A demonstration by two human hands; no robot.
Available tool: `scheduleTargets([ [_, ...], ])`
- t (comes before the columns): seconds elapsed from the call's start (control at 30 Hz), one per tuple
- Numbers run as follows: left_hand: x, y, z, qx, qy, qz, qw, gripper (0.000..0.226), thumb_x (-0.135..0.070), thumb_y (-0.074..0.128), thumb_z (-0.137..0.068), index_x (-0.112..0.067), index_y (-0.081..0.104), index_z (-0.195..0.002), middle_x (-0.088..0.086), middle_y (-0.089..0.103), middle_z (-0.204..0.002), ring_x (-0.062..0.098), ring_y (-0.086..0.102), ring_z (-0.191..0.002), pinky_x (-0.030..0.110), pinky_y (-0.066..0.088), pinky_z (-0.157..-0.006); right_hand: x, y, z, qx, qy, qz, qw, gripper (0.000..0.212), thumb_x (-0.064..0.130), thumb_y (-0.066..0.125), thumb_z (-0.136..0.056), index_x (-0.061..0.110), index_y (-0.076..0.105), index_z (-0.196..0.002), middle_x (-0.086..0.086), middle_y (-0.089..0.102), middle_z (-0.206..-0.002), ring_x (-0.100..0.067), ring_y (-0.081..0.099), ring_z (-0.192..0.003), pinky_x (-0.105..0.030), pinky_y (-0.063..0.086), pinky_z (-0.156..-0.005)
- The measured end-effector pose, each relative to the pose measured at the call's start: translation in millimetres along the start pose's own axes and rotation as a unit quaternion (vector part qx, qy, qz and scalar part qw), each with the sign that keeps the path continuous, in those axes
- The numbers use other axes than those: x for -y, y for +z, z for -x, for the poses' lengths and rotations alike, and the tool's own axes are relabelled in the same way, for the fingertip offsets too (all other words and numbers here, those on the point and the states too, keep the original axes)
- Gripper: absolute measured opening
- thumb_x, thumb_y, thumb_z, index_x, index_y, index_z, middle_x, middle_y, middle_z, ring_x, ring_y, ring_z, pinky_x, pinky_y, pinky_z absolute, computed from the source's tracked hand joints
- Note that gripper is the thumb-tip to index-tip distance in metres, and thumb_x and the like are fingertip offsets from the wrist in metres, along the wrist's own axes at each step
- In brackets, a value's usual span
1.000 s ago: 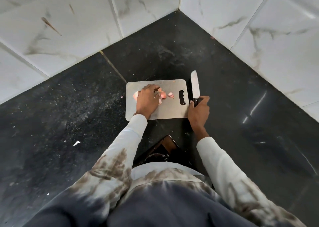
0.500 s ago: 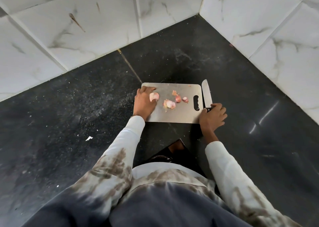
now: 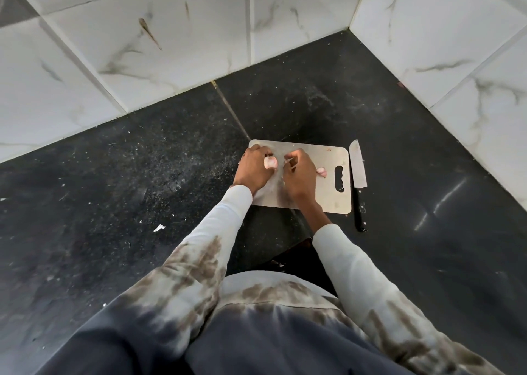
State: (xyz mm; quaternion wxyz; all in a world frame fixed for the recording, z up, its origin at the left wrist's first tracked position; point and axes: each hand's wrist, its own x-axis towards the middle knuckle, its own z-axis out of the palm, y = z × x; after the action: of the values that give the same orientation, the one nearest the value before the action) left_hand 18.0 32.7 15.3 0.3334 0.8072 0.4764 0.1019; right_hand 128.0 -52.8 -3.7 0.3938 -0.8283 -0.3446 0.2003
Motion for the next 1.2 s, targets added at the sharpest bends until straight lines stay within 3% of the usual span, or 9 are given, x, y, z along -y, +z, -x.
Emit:
scheduleTargets([
  [0.23,-0.5,-4.7,12.8,-0.022,-0.030,0.083,0.996,0.047,-0.032,0.079,-0.088,-0.018,0.068,-0.132,0.004,0.064,-0.134,0.027,0.063,-0.124,0.046,0.052,-0.110,-1.7,5.8,0.6,0.004,0.048,-0.021,0.999,0.018,0.019,0.059,-0.105,0.036,0.054,-0.107,0.004,0.066,-0.119,-0.018,0.063,-0.109,-0.042,0.057,-0.101],
  [0.33,-1.1,-13.1,26.5,-0.019,-0.015,0.093,0.995,0.049,-0.037,0.080,-0.088,-0.019,0.067,-0.133,0.003,0.065,-0.133,0.024,0.063,-0.122,0.044,0.054,-0.108,-0.7,-1.0,-1.5,0.006,0.066,-0.037,0.997,0.014,0.018,0.058,-0.105,0.029,0.058,-0.114,0.003,0.067,-0.121,-0.014,0.063,-0.108,-0.035,0.056,-0.099],
  [0.47,4.0,-22.1,43.6,-0.045,-0.030,0.107,0.993,0.051,-0.034,0.085,-0.088,-0.020,0.068,-0.134,0.000,0.065,-0.131,0.016,0.063,-0.115,0.030,0.052,-0.104,1.0,-9.9,-3.2,-0.010,0.085,-0.051,0.995,0.021,0.018,0.055,-0.107,0.016,0.060,-0.127,0.001,0.066,-0.122,-0.009,0.060,-0.104,-0.016,0.047,-0.086],
  [0.6,-14.5,-15.4,36.4,-0.053,-0.025,0.136,0.989,0.050,-0.034,0.085,-0.088,-0.018,0.069,-0.133,0.002,0.066,-0.131,0.019,0.064,-0.117,0.034,0.053,-0.108,5.2,-8.8,2.4,-0.008,0.060,-0.066,0.996,0.018,0.016,0.056,-0.106,0.017,0.061,-0.123,0.008,0.064,-0.112,-0.003,0.061,-0.093,-0.026,0.053,-0.093],
  [0.77,-23.9,2.7,11.8,-0.043,-0.056,0.185,0.980,0.050,-0.036,0.086,-0.089,-0.018,0.069,-0.132,0.000,0.067,-0.129,0.015,0.066,-0.114,0.035,0.056,-0.107,4.7,-8.8,9.8,0.020,0.048,-0.074,0.996,0.022,0.017,0.052,-0.108,0.020,0.060,-0.128,0.000,0.068,-0.126,-0.017,0.064,-0.113,-0.037,0.055,-0.102],
  [0.9,-18.6,12.0,-6.1,-0.035,-0.060,0.226,0.972,0.044,-0.039,0.087,-0.087,-0.021,0.075,-0.126,-0.005,0.074,-0.119,0.009,0.070,-0.108,0.029,0.058,-0.102,-0.9,-17.2,14.4,0.032,0.038,-0.079,0.996,0.034,0.012,0.045,-0.108,0.020,0.056,-0.139,-0.001,0.069,-0.129,-0.017,0.066,-0.113,-0.032,0.056,-0.097],
  [1.0,-17.9,15.4,-11.7,-0.003,-0.102,0.323,0.941,0.045,-0.052,0.085,-0.085,-0.027,0.079,-0.121,-0.010,0.078,-0.113,0.009,0.074,-0.107,0.034,0.061,-0.101,-2.9,-19.5,12.5,0.037,0.045,-0.070,0.996,0.036,0.013,0.046,-0.109,0.020,0.053,-0.144,0.001,0.069,-0.129,-0.011,0.066,-0.109,-0.028,0.057,-0.094],
  [1.1,-12.4,20.5,-13.2,0.034,-0.097,0.367,0.924,0.057,-0.067,0.084,-0.072,-0.030,0.081,-0.115,-0.009,0.081,-0.109,0.015,0.077,-0.107,0.042,0.062,-0.101,-2.4,-25.6,12.4,0.051,0.040,-0.088,0.994,0.038,0.017,0.053,-0.108,0.020,0.051,-0.146,0.004,0.069,-0.127,-0.001,0.064,-0.101,-0.007,0.051,-0.079],
  [1.2,-14.6,17.1,-8.4,0.055,-0.089,0.393,0.914,0.039,-0.053,0.081,-0.089,-0.023,0.081,-0.114,-0.002,0.082,-0.107,0.021,0.077,-0.106,0.047,0.062,-0.102,-0.8,-30.4,9.4,0.062,0.026,-0.104,0.992,0.048,0.026,0.064,-0.103,0.020,0.049,-0.149,0.007,0.067,-0.131,0.001,0.061,-0.105,0.003,0.043,-0.073],
])
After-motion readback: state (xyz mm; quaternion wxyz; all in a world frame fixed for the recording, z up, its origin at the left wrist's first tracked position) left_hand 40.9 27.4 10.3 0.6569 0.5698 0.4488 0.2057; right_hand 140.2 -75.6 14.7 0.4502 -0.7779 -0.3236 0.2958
